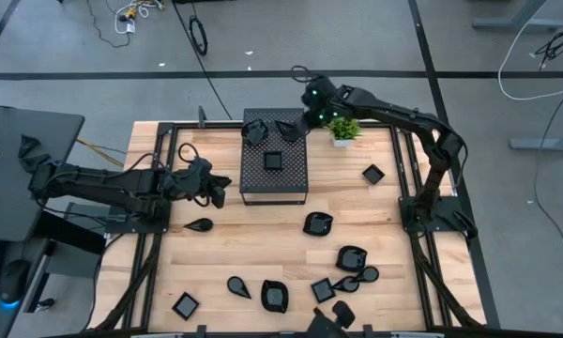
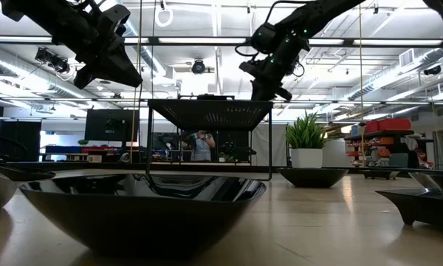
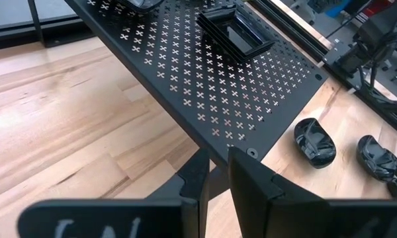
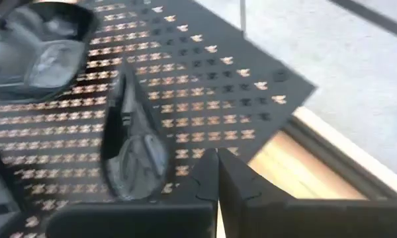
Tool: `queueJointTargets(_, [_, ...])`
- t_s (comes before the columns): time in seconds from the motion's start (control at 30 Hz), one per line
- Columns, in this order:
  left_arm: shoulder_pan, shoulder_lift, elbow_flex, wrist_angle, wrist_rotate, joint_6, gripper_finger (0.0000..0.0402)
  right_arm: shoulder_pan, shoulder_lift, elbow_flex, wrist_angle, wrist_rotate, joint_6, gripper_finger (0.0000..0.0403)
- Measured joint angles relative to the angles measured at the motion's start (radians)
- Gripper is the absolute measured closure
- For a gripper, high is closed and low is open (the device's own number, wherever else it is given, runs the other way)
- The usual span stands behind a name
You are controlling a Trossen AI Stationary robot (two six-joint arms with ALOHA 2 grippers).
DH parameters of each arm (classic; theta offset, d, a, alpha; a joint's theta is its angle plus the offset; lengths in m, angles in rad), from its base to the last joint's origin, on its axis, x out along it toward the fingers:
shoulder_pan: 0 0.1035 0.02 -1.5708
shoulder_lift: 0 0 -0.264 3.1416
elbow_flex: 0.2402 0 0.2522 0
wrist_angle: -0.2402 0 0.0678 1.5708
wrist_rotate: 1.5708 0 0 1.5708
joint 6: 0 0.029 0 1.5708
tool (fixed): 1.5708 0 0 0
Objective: Pick & Place Mini shaped plates
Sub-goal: Adjust the stack of drop shaped plate on the shelf
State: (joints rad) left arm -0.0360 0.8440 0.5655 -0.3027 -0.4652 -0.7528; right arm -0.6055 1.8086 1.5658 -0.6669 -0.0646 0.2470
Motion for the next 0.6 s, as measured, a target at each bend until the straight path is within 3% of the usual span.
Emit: queueJointTargets(0.6, [0.000, 0.000, 0.000, 0.001, 0.000, -0.003, 0.0342, 0.081, 0.034, 0.000, -0.020, -0.056, 0.029, 0.0399])
